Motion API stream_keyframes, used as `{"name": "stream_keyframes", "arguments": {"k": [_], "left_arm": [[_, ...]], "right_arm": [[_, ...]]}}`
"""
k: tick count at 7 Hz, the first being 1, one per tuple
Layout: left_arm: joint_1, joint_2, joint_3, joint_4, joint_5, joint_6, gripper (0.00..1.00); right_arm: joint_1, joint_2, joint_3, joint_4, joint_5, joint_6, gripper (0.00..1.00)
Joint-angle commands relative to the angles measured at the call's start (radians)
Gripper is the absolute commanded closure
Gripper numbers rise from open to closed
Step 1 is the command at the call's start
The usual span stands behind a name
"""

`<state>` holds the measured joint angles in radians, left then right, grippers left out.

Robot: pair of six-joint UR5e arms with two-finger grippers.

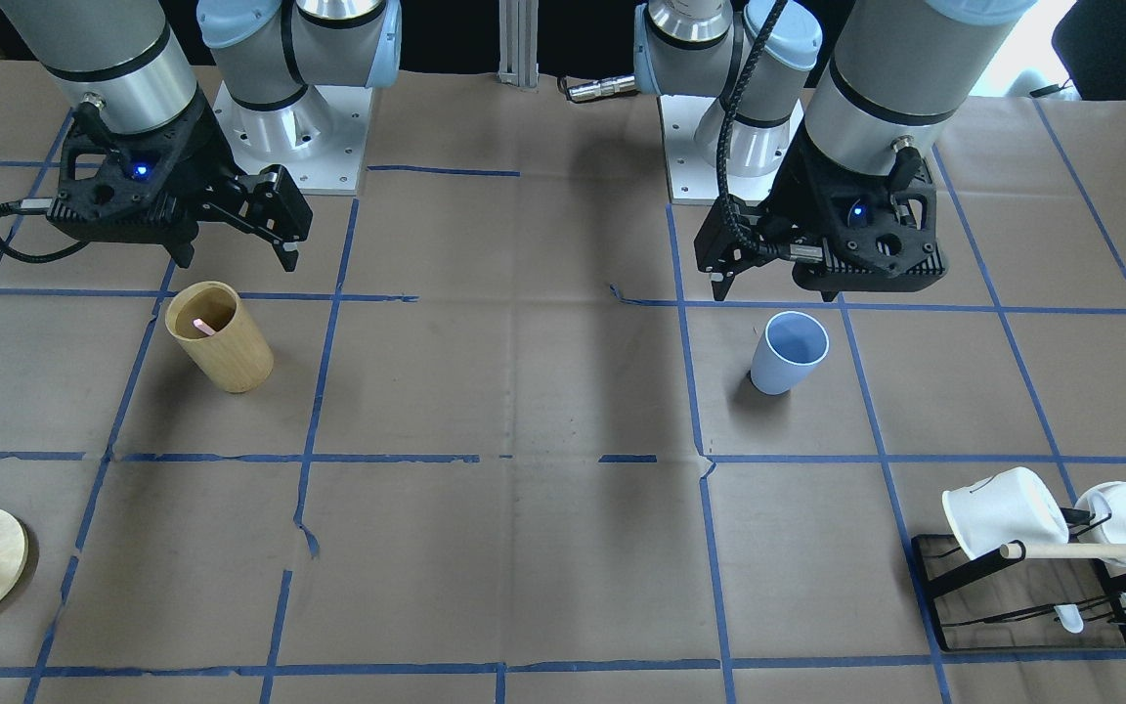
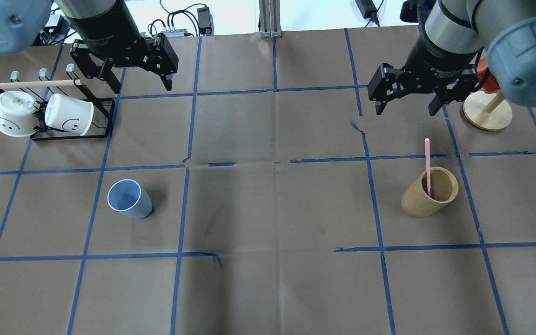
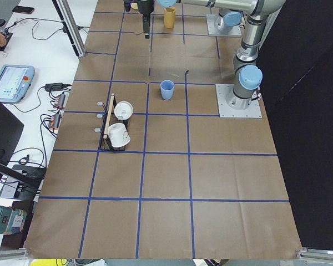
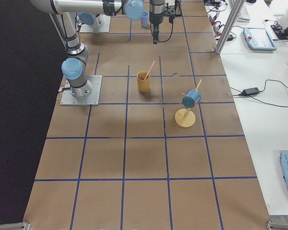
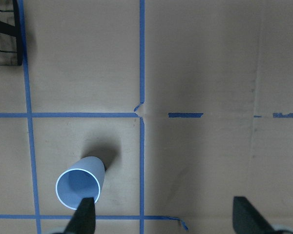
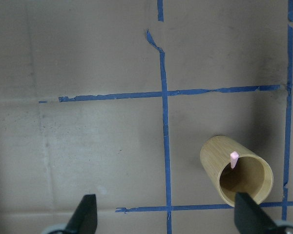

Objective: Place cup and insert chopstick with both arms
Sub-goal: 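Lower left gripper toward the light blue cup while right descends toward bamboo cup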

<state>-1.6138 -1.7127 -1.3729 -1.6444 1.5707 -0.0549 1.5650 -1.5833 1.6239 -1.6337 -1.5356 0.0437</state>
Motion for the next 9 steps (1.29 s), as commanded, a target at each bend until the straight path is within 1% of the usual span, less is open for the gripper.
{"name": "stream_keyframes", "arguments": {"k": [1,4,5,6,8,9], "left_arm": [[0.0,0.001,0.0,0.0,0.002,0.001,0.0],[0.0,0.001,0.0,0.0,-0.001,0.001,0.0],[0.0,0.001,0.0,0.0,-0.003,0.0,0.0],[0.002,0.002,0.0,0.0,0.0,0.001,0.0],[0.006,0.002,0.002,0.002,0.002,0.003,0.0],[0.026,0.004,0.002,0.0,0.003,0.006,0.0]], "right_arm": [[0.001,-0.001,0.001,0.0,-0.001,0.001,0.0],[0.0,-0.001,0.001,0.024,-0.006,-0.002,0.0],[0.0,-0.007,0.001,0.025,-0.074,-0.004,0.0],[0.0,-0.011,0.001,0.025,-0.11,-0.014,0.0],[0.0,0.003,0.001,0.023,-0.098,-0.025,0.0],[-0.002,0.025,0.001,0.026,-0.097,-0.033,0.0]]}}
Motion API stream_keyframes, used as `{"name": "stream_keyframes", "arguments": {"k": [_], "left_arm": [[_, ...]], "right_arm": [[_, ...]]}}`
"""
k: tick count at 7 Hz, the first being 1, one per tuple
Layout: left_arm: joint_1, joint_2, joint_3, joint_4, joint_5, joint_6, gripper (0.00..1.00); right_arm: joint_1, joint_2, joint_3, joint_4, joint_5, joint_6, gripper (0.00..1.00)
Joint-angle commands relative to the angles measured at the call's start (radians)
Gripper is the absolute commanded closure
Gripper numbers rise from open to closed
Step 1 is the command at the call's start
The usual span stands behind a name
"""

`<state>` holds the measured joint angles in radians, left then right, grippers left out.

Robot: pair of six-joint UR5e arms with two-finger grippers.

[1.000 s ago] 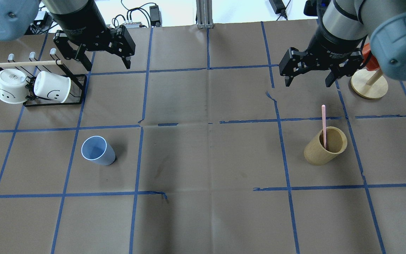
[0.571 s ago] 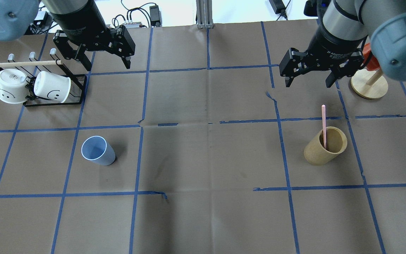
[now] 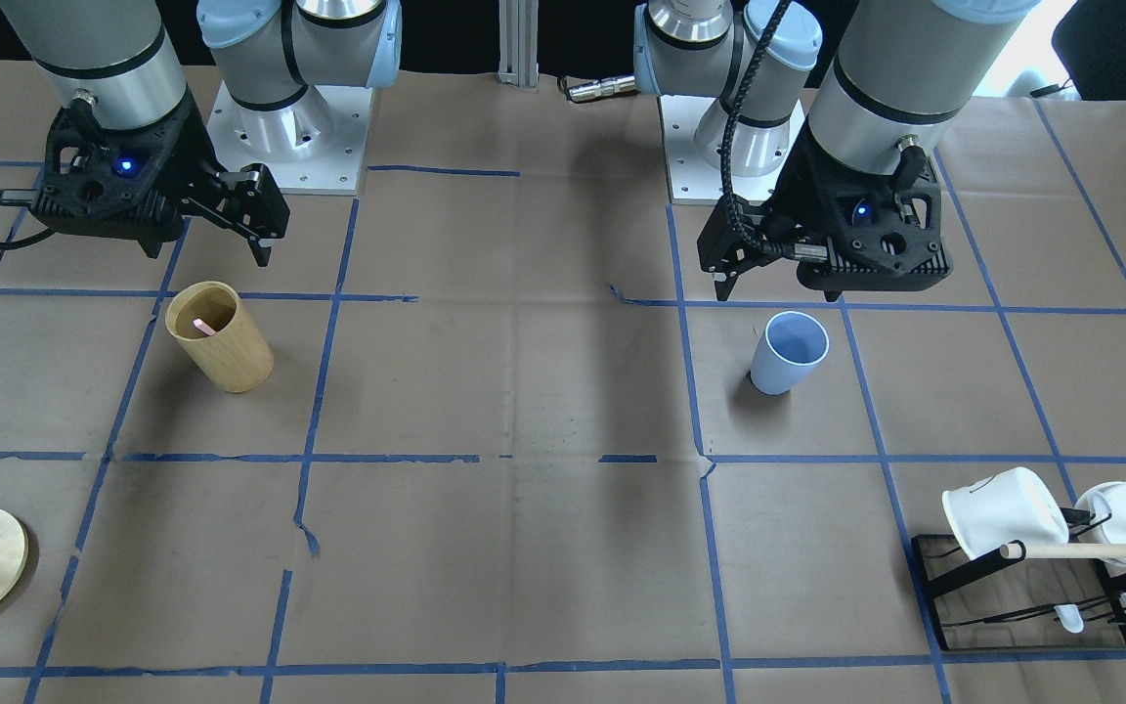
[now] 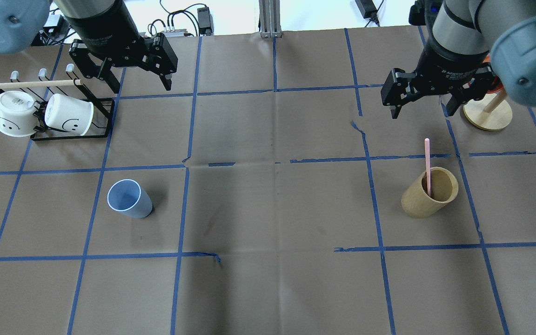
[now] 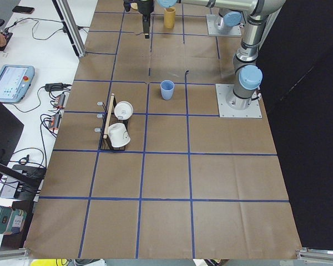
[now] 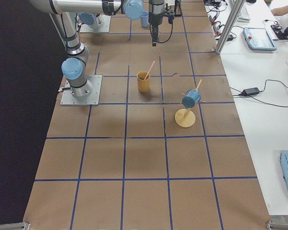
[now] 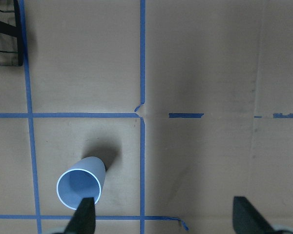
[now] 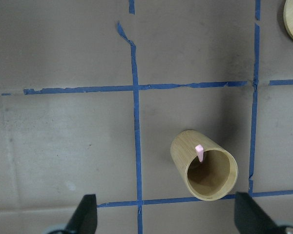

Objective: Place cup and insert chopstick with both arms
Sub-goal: 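Lower left gripper toward the light blue cup while right descends toward bamboo cup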

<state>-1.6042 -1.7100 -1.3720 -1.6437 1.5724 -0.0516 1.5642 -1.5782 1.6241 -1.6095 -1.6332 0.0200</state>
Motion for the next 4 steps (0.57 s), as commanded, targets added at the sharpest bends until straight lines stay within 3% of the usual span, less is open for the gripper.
{"name": "stream_keyframes", "arguments": {"k": [1,3,4], "left_arm": [[0.048,0.003,-0.001,-0.002,0.003,0.01,0.0],[0.151,-0.003,-0.021,-0.017,0.004,0.048,0.0],[0.218,-0.002,-0.085,-0.005,0.001,0.123,0.0]], "right_arm": [[0.0,0.021,-0.001,0.019,-0.013,-0.018,0.0],[0.004,0.07,-0.039,0.101,-0.042,-0.081,0.0],[0.004,0.117,-0.091,0.109,-0.054,-0.115,0.0]]}}
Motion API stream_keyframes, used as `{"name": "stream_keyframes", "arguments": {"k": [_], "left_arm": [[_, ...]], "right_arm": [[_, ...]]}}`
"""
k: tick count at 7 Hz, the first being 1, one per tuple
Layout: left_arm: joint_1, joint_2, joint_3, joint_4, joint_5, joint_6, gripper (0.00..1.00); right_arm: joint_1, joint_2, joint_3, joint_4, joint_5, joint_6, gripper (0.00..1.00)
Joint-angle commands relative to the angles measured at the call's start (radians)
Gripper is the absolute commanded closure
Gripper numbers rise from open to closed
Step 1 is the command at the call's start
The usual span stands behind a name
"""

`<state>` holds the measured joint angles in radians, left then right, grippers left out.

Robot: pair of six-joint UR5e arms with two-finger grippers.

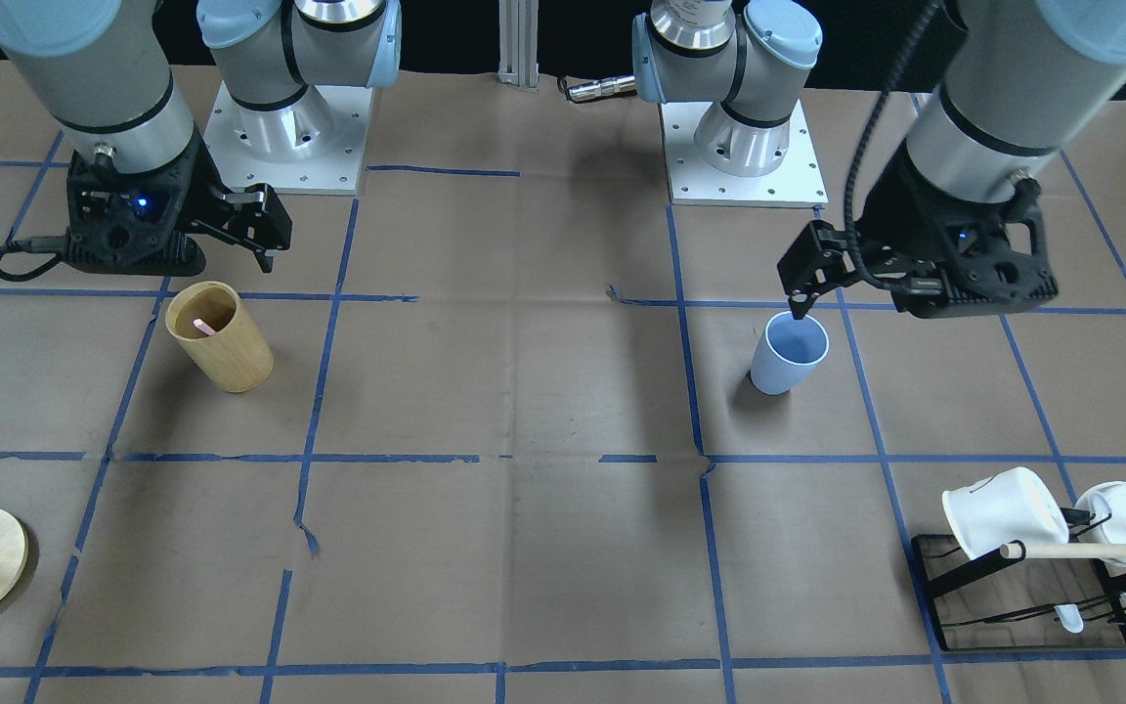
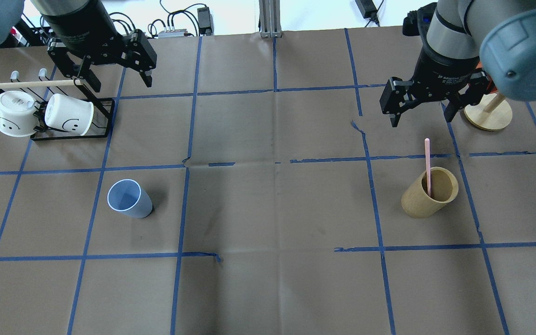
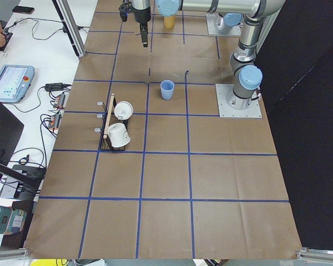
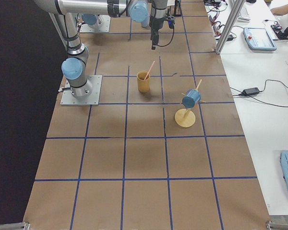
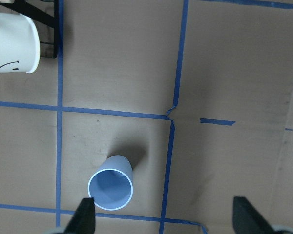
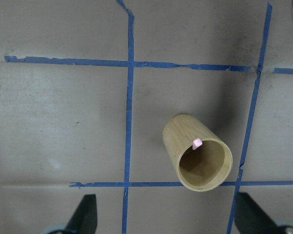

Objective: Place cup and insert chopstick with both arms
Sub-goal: 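Lower left gripper toward the light blue cup while right descends toward bamboo cup, then grasp the light blue cup with left gripper while right grasps pink chopstick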

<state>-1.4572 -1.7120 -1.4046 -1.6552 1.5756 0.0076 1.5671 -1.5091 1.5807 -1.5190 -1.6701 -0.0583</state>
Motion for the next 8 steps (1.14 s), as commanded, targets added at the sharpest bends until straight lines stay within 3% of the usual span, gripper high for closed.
{"name": "stream_keyframes", "arguments": {"k": [1,4,7,8], "left_arm": [[0.116,-0.003,-0.127,0.046,-0.002,0.074,0.0],[0.167,-0.018,-0.322,0.202,-0.002,0.19,0.0],[0.179,0.002,-0.508,0.339,0.057,0.201,0.0],[0.19,0.002,-0.523,0.351,0.057,0.21,0.0]], "right_arm": [[-0.001,0.105,-0.12,0.093,-0.04,-0.069,0.0],[0.008,0.128,-0.111,0.123,-0.005,-0.321,0.0],[-0.007,0.171,-0.082,0.117,-0.02,-0.333,0.0],[-0.01,0.173,-0.074,0.114,-0.025,-0.336,0.0]]}}
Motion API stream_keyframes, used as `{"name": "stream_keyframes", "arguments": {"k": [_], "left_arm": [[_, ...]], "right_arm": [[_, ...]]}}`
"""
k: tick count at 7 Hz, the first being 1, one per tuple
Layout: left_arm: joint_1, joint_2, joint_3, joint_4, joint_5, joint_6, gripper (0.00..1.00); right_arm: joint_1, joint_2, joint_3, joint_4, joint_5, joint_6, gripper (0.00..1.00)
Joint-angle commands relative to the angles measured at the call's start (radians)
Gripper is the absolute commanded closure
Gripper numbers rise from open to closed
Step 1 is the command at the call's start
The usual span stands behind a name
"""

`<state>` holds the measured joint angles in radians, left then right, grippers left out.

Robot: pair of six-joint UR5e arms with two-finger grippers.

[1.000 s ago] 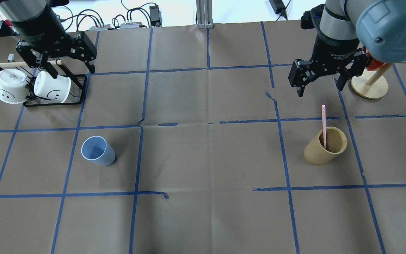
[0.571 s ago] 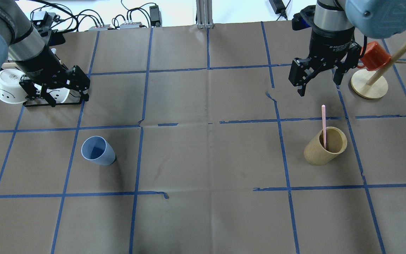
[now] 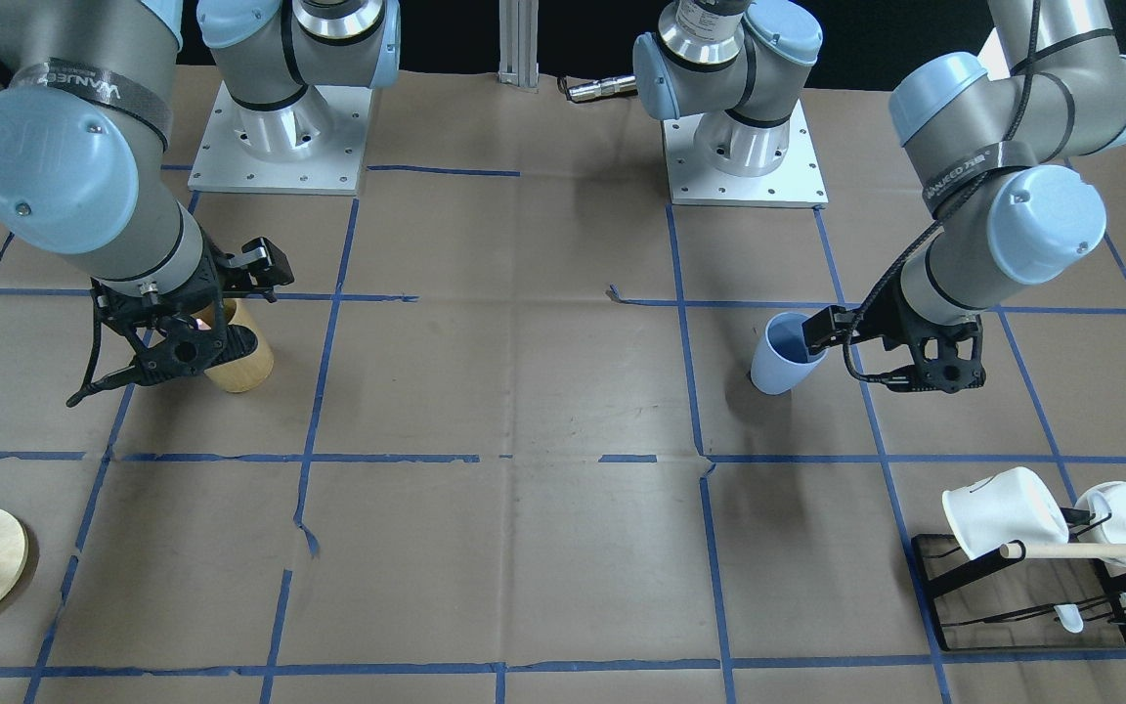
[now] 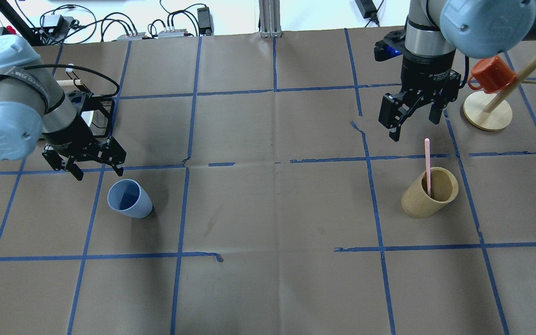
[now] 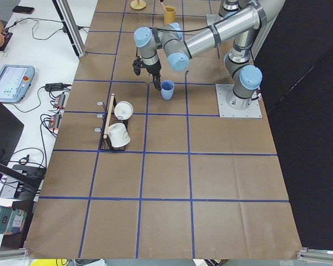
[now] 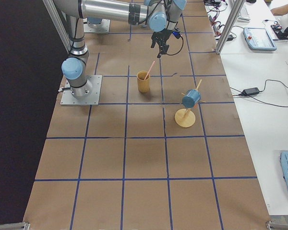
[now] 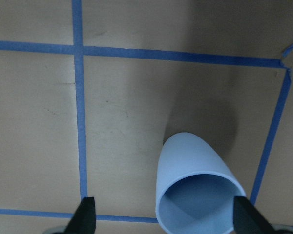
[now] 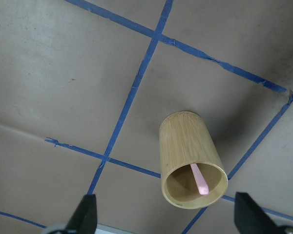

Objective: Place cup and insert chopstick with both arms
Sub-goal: 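Grasp the light blue cup with left gripper while right grasps pink chopstick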

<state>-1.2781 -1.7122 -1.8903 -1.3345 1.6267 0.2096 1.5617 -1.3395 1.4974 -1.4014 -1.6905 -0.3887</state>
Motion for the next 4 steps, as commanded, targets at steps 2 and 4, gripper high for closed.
{"name": "stream_keyframes", "arguments": {"k": [2,4], "left_arm": [[0.02,-0.014,-0.078,0.032,0.004,0.007,0.0],[0.019,-0.032,-0.107,0.055,0.001,0.007,0.05]], "right_arm": [[-0.005,0.011,0.018,-0.013,-0.078,-0.004,0.0],[-0.005,0.026,0.069,-0.036,-0.104,-0.007,0.0]]}}
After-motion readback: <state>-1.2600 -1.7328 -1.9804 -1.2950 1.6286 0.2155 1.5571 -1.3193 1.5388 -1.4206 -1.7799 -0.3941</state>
